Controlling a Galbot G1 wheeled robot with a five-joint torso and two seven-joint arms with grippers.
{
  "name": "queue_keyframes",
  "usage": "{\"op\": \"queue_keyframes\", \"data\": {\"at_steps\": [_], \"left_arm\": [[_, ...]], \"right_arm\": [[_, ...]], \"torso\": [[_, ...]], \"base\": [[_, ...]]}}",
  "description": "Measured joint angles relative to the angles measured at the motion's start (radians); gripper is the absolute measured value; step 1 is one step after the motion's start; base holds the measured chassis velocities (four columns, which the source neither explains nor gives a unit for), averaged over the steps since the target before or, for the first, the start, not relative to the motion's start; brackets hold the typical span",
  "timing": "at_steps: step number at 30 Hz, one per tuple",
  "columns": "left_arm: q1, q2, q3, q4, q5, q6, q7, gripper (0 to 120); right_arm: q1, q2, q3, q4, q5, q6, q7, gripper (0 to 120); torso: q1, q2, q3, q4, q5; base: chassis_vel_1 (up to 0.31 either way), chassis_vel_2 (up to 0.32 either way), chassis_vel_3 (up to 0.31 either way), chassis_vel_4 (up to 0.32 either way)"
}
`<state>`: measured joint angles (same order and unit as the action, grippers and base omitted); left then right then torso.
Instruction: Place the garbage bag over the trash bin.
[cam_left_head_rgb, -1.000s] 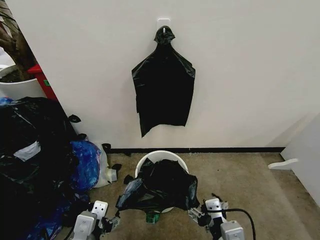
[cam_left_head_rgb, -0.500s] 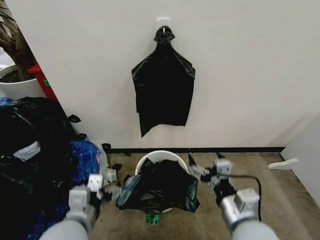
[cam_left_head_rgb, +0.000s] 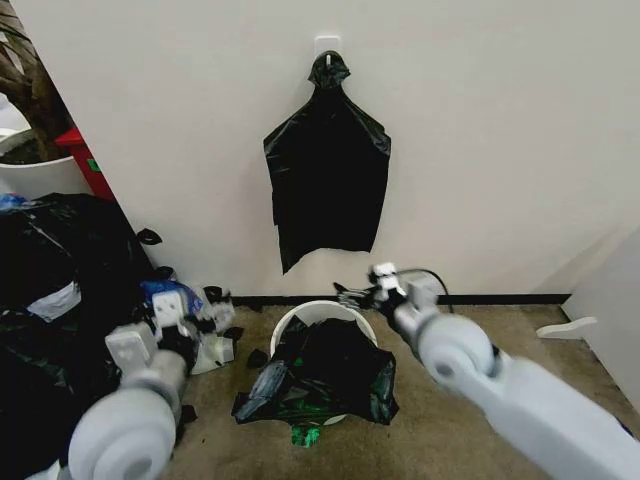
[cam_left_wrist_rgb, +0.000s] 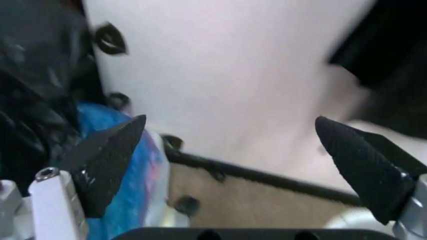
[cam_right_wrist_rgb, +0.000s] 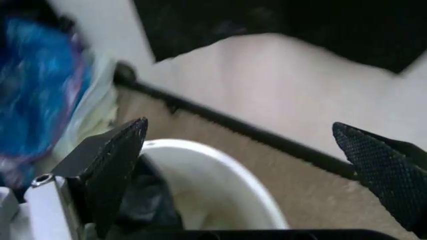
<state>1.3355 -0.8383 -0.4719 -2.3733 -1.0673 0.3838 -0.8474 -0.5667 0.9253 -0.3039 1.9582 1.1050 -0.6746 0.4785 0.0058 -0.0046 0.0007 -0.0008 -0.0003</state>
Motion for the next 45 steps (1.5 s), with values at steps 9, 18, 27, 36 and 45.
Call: {"op": "queue_keyframes", "data": {"at_steps": [9,18,27,36,45], "left_arm": [[-0.002,-0.005,-0.073,0.072,-0.039,0.001,0.003,100],[-0.004,-0.030,-0.045,0.080,-0.030,0.001,0.004,100],[-0.006,-0.036,-0.065,0.091,-0.030,-0.009,0.004,100],[0.009,-0.047,-0.098,0.109,-0.035,-0.017,0.005,100],[0.023,-0.056,-0.096,0.111,-0.030,-0.023,0.005,100]], "right_arm": [[0.091,0.088,-0.116,-0.132,-0.022,-0.067,-0.028,98],[0.081,0.098,-0.125,-0.202,-0.076,-0.065,-0.059,76],[0.024,0.113,-0.116,-0.220,-0.122,-0.057,-0.052,43],[-0.035,0.129,-0.091,-0.183,-0.062,0.023,0.111,10],[-0.131,0.108,-0.015,-0.086,-0.006,0.126,0.282,0]], "torso": [[0.000,0.000,0.000,0.0001,0.0002],[0.000,0.000,0.000,0.0000,0.0005],[0.000,0.000,0.000,0.0001,0.0006],[0.000,0.000,0.000,0.0002,0.0004],[0.000,0.000,0.000,-0.0001,0.0006]], "base": [[0.000,0.000,0.000,0.000],[0.000,0.000,0.000,0.000],[0.000,0.000,0.000,0.000],[0.000,0.000,0.000,0.000],[0.000,0.000,0.000,0.000]]}}
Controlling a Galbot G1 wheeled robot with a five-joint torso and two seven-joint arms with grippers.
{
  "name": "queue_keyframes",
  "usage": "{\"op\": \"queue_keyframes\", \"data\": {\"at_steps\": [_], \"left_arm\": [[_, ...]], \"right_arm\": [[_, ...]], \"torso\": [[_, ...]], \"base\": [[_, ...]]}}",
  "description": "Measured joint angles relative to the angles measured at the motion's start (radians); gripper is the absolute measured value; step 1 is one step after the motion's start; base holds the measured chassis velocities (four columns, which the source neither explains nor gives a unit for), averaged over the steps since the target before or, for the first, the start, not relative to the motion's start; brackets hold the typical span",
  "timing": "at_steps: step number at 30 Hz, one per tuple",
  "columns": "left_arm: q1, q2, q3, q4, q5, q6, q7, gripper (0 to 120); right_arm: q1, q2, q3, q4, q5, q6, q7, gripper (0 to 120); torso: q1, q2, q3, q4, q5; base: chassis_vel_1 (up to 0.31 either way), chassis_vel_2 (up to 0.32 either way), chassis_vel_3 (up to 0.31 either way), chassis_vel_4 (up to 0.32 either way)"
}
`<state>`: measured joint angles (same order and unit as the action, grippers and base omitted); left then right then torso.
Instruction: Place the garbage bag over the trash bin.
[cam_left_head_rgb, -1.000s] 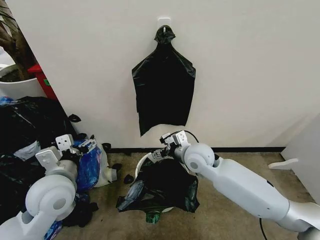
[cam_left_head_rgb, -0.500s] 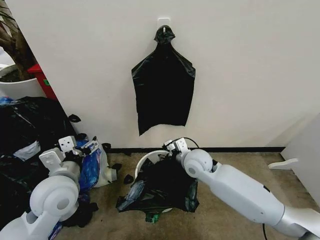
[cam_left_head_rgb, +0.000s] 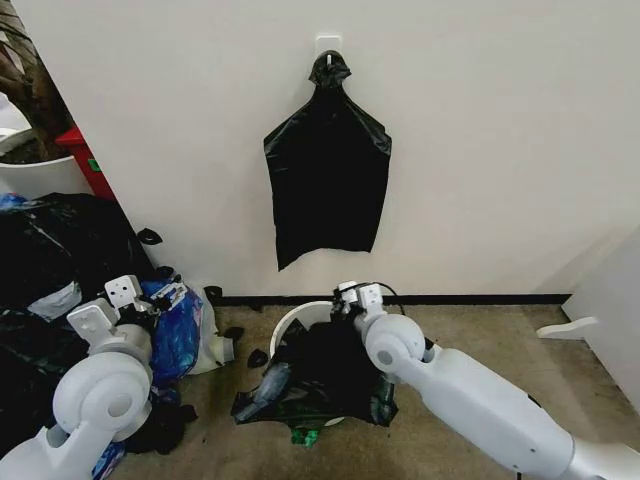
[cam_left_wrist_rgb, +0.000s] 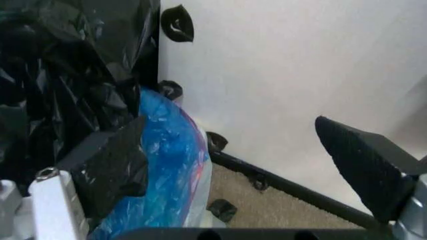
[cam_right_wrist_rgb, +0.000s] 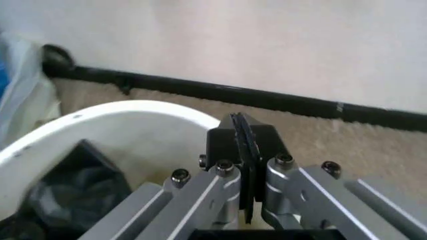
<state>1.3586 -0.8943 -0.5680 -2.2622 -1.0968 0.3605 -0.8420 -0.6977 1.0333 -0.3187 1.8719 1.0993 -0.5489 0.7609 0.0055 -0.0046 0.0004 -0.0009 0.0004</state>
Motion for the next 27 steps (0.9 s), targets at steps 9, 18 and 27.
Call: {"op": "queue_keyframes", "data": {"at_steps": [9,18,27], "left_arm": [[-0.004,-0.010,0.036,-0.005,0.013,-0.001,0.002,100],[0.011,-0.015,0.028,-0.014,0.020,0.000,0.003,100],[0.037,-0.015,-0.001,-0.018,0.026,-0.001,0.003,100]], "right_arm": [[-0.063,-0.022,0.055,0.051,0.012,-0.004,0.011,0],[0.041,-0.056,0.042,0.047,0.019,-0.177,-0.200,20],[0.128,-0.018,-0.030,-0.123,-0.103,-0.187,-0.308,55]], "torso": [[0.000,0.000,0.000,0.0000,0.0000],[0.000,0.000,0.000,0.0003,-0.0005],[0.000,0.000,0.000,0.0003,-0.0002]], "base": [[0.000,0.000,0.000,0.000],[0.000,0.000,0.000,0.000],[0.000,0.000,0.000,0.000]]}}
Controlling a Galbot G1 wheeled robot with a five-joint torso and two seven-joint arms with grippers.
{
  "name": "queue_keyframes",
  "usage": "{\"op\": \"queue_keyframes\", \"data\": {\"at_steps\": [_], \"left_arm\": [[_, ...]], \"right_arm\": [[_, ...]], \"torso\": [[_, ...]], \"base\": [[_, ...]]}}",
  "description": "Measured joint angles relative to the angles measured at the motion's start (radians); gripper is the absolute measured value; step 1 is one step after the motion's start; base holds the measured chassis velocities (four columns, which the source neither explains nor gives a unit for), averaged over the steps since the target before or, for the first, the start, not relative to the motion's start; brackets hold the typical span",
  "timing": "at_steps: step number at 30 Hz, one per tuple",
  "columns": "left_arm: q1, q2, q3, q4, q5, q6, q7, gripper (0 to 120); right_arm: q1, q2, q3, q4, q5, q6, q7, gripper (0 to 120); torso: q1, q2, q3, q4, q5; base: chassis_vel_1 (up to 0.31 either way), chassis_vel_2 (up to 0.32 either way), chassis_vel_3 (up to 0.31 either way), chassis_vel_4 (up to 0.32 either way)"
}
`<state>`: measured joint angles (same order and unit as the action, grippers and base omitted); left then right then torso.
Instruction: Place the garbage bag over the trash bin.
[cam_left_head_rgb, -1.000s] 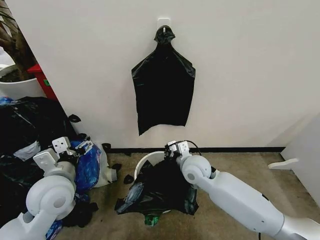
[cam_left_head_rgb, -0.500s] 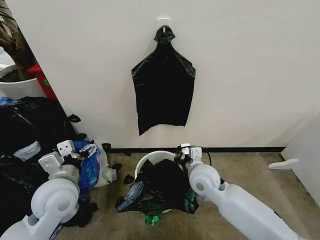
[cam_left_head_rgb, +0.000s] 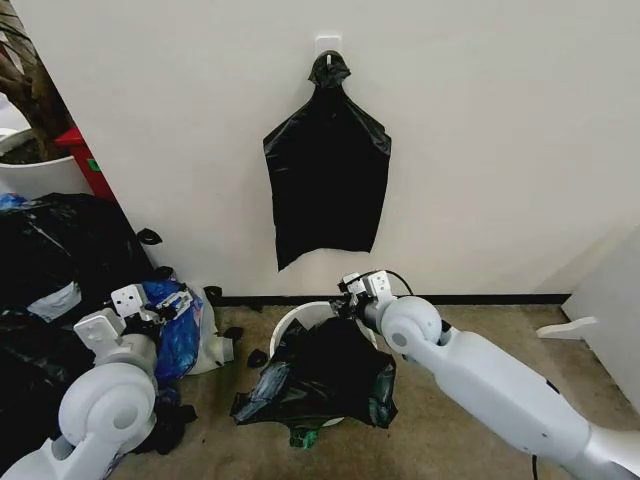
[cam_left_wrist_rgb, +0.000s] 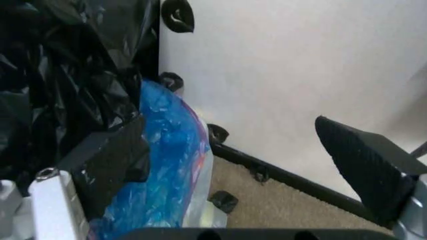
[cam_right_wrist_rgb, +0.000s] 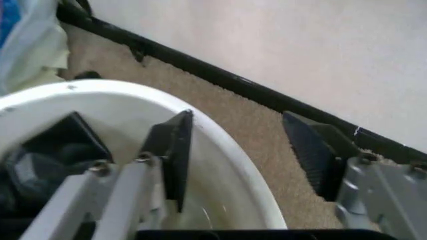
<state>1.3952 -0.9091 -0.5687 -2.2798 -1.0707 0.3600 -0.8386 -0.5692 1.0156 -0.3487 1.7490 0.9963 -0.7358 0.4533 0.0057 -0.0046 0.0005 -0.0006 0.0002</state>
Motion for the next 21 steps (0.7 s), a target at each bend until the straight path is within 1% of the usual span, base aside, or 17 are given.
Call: {"op": "queue_keyframes", "data": {"at_steps": [3,5,6,7,8,10,11,12,14,15,17,18,19,20,21], "left_arm": [[-0.003,0.003,-0.003,0.003,0.000,0.000,0.000,100],[-0.004,0.003,-0.002,0.004,0.000,0.000,0.000,100],[-0.007,0.003,0.002,0.006,0.000,0.000,0.000,100],[-0.009,0.002,0.006,0.007,0.000,-0.001,0.000,100],[-0.012,-0.001,0.015,0.008,0.001,-0.001,0.000,100],[-0.015,-0.006,0.028,0.008,0.006,0.000,0.000,100],[-0.015,-0.008,0.030,0.008,0.007,0.000,0.000,100],[-0.015,-0.008,0.030,0.008,0.007,0.000,0.000,100],[-0.016,-0.009,0.033,0.008,0.009,-0.001,0.000,100],[-0.016,-0.009,0.033,0.008,0.010,0.000,0.000,100],[-0.014,-0.010,0.032,0.010,0.011,-0.001,0.000,100],[-0.012,-0.010,0.031,0.010,0.012,-0.001,0.000,100],[-0.012,-0.010,0.031,0.010,0.012,-0.001,0.000,100],[-0.010,-0.011,0.030,0.010,0.013,-0.002,0.000,100],[-0.009,-0.012,0.029,0.010,0.014,-0.003,0.000,100]], "right_arm": [[-0.013,0.000,-0.001,0.003,-0.007,0.000,-0.003,67],[-0.018,-0.001,-0.001,0.006,-0.012,0.000,-0.005,68],[-0.024,-0.002,-0.001,0.007,-0.023,0.000,-0.010,75],[-0.026,-0.002,0.000,0.006,-0.031,0.000,-0.014,77],[-0.031,-0.002,0.003,-0.002,-0.044,0.000,-0.019,84],[-0.036,-0.003,0.011,-0.017,-0.059,0.001,-0.023,89],[-0.038,-0.005,0.013,-0.022,-0.064,0.001,-0.025,86],[-0.038,-0.005,0.013,-0.022,-0.064,0.001,-0.025,86],[-0.044,-0.007,0.017,-0.029,-0.073,0.001,-0.033,78],[-0.046,-0.008,0.018,-0.031,-0.075,0.001,-0.035,78],[-0.051,-0.007,0.019,-0.038,-0.081,0.002,-0.040,66],[-0.052,-0.005,0.019,-0.041,-0.083,0.002,-0.041,63],[-0.052,-0.005,0.019,-0.041,-0.083,0.002,-0.041,63],[-0.053,-0.003,0.019,-0.042,-0.084,0.002,-0.041,57],[-0.053,-0.002,0.018,-0.043,-0.085,0.002,-0.042,55]], "torso": [[0.000,0.000,0.000,0.0000,-0.0001],[0.000,0.000,0.000,-0.0001,0.0000],[0.000,0.000,0.000,-0.0001,0.0000],[0.000,0.000,0.000,-0.0001,0.0000],[0.000,0.000,0.000,0.0000,0.0000],[0.000,0.000,0.000,-0.0001,0.0000],[0.000,0.000,0.000,-0.0001,0.0000],[0.000,0.000,0.000,-0.0001,0.0000],[0.000,0.000,0.000,-0.0001,0.0000],[0.000,0.000,0.000,-0.0001,0.0000],[0.000,0.000,0.000,-0.0001,0.0000],[0.000,0.000,0.000,-0.0001,0.0000],[0.000,0.000,0.000,-0.0001,0.0000],[0.000,0.000,0.000,0.0000,0.0000],[0.000,0.000,0.000,0.0000,0.0000]], "base": [[0.000,0.000,0.000,0.000],[0.000,0.000,0.000,0.000],[0.000,0.000,0.000,0.000],[0.000,0.000,0.000,0.000],[0.000,0.000,0.000,0.000],[0.000,0.000,0.000,0.000],[0.000,0.000,0.000,0.000],[0.000,0.000,0.000,0.000],[0.000,0.000,0.000,0.000],[0.000,0.000,0.000,0.000],[0.000,0.000,0.000,0.000],[0.000,0.000,0.000,0.000],[0.000,0.000,0.000,0.000],[0.000,0.000,0.000,0.000],[0.000,0.000,0.000,0.000]]}}
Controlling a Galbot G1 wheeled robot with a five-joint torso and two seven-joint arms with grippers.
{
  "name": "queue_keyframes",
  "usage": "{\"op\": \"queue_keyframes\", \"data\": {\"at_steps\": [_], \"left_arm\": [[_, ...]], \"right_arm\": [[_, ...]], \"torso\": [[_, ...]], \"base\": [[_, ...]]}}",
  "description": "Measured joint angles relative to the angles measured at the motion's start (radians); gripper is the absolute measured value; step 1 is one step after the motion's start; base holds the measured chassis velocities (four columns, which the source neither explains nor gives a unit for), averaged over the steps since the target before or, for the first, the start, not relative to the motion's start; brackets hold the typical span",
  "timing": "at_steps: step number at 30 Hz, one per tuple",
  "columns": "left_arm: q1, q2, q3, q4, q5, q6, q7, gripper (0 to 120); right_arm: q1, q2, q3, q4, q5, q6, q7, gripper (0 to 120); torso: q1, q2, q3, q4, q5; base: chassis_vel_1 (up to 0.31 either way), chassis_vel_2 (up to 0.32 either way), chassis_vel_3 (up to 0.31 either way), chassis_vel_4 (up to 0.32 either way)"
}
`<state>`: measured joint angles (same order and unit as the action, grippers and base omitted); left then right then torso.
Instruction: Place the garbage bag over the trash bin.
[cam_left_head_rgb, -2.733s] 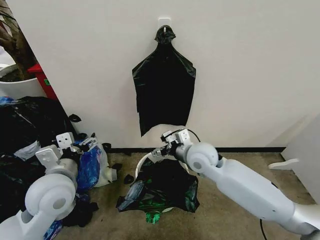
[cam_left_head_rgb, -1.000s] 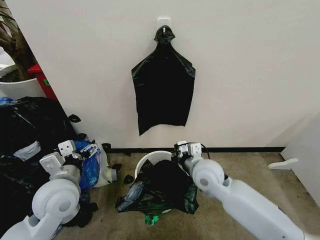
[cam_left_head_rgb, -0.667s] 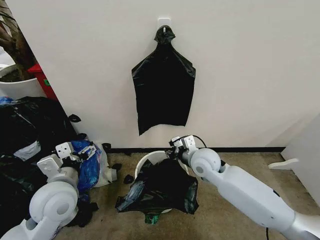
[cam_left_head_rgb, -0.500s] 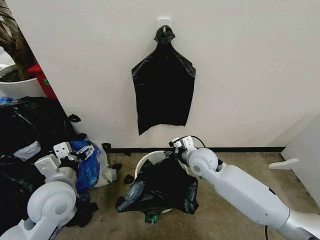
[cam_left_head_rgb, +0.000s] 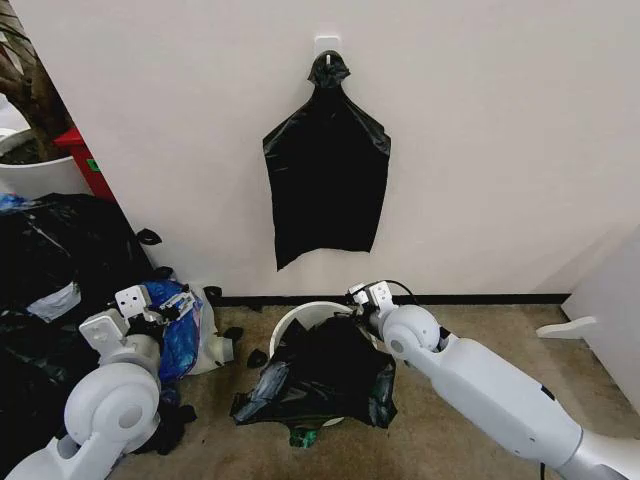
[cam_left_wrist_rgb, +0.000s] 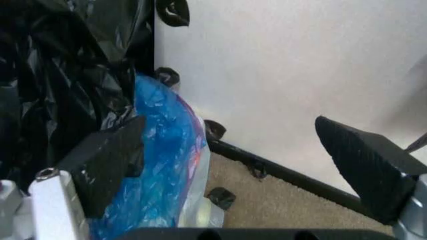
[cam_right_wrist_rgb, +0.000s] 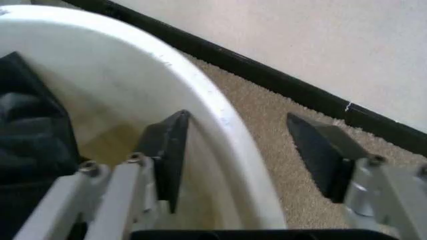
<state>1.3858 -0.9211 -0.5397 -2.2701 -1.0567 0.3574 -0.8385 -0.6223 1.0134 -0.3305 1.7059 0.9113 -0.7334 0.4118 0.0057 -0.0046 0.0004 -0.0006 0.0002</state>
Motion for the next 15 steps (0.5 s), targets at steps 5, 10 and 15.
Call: {"op": "queue_keyframes", "data": {"at_steps": [5,10,15], "left_arm": [[0.008,-0.005,-0.007,0.000,0.007,-0.005,0.000,100],[0.016,-0.009,-0.015,-0.002,0.012,-0.010,0.000,100],[0.027,-0.014,-0.019,-0.007,0.019,-0.014,0.000,100]], "right_arm": [[-0.001,0.013,-0.006,-0.005,0.006,0.003,0.024,32],[-0.026,0.013,-0.002,0.017,0.061,0.041,0.097,16],[-0.084,0.021,0.024,0.051,0.126,0.156,0.258,7]], "torso": [[0.000,0.000,0.000,0.0001,-0.0001],[0.000,0.000,0.000,0.0001,0.0000],[0.000,0.000,0.000,0.0001,-0.0002]], "base": [[0.000,0.000,0.000,0.000],[0.000,0.000,0.000,0.000],[0.000,0.000,0.000,0.000]]}}
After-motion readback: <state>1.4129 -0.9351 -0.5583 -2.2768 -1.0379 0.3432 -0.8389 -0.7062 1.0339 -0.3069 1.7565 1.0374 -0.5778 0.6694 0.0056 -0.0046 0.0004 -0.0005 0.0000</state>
